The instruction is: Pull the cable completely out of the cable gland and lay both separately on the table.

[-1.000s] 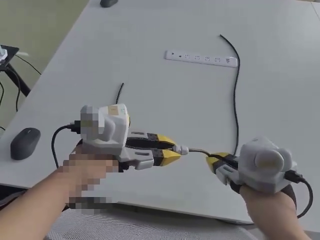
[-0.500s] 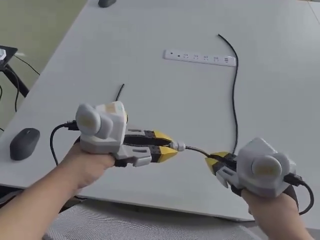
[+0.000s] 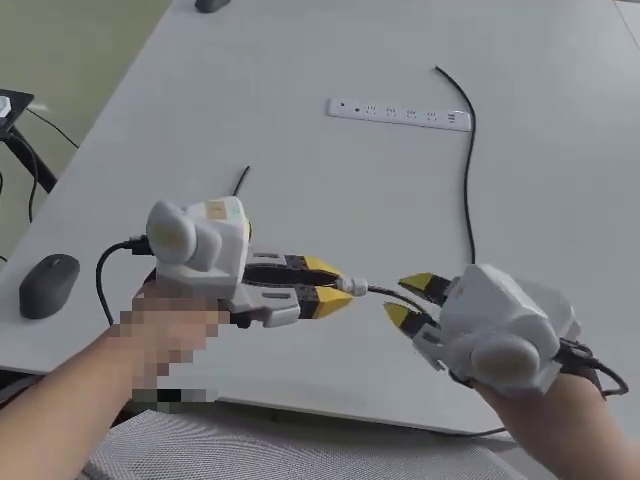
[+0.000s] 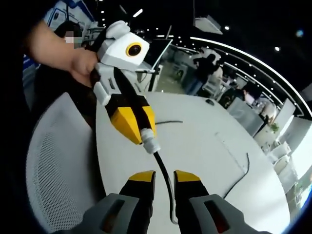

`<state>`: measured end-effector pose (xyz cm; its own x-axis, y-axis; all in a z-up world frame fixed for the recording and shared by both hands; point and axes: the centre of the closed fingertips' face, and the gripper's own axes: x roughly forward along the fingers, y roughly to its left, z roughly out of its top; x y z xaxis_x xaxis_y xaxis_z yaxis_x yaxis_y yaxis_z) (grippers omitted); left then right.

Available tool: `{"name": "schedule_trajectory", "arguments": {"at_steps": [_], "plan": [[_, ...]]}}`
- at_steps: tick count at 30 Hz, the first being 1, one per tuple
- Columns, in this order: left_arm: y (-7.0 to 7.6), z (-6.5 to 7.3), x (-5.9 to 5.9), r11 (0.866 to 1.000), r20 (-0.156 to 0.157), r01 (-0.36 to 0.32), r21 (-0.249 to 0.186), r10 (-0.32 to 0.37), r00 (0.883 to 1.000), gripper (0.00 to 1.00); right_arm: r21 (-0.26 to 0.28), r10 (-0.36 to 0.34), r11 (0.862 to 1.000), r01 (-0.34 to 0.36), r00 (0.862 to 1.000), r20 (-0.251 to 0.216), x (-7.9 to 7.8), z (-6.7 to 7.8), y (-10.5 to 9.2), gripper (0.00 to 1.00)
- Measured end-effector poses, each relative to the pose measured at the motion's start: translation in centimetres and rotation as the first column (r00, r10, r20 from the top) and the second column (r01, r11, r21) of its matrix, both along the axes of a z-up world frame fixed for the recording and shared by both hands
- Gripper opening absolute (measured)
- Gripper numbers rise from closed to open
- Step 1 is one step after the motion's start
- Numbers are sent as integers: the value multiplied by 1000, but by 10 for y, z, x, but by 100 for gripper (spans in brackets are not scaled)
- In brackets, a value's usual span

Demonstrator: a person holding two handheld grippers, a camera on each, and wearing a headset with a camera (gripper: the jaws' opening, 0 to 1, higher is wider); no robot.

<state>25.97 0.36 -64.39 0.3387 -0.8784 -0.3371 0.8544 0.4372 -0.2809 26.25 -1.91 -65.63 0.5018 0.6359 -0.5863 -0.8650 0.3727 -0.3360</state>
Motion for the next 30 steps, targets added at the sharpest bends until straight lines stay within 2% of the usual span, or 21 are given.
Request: {"name": "schedule_trajectory", "arguments": {"at_steps": [2, 3, 7, 12, 17, 23, 30], "plan": [[-1, -1, -1, 1000, 2, 3, 5, -3, 1000, 15, -5, 17, 1000, -17, 1000, 2, -1, -3, 7, 8], [-1, -1, -1, 1000, 2, 4, 6, -4, 1000, 15, -29, 28, 999, -28, 1000, 9, 0, -5, 9, 8], [-1, -1, -1, 1000, 2, 2, 6, -2, 1000, 15, -47, 42, 998, -41, 998, 37, 3, -2, 12, 3], [0, -2, -1, 1000, 0, 3, 10, -3, 1000, 15, -51, 43, 998, -41, 999, 32, 3, -4, 12, 1], [0, -3, -2, 1000, 1, 7, 14, -7, 1000, 15, -29, 22, 999, -22, 1000, 3, 3, -6, 10, 1], [-3, -3, -1, 1000, 6, 10, 21, -10, 1000, 15, 12, -25, 1000, 26, 998, -52, 6, -8, 8, 0], [-3, -4, 1, 1000, 12, 9, 23, -9, 1000, 15, 39, -55, 998, 58, 995, -79, 8, -10, 6, 0]]}}
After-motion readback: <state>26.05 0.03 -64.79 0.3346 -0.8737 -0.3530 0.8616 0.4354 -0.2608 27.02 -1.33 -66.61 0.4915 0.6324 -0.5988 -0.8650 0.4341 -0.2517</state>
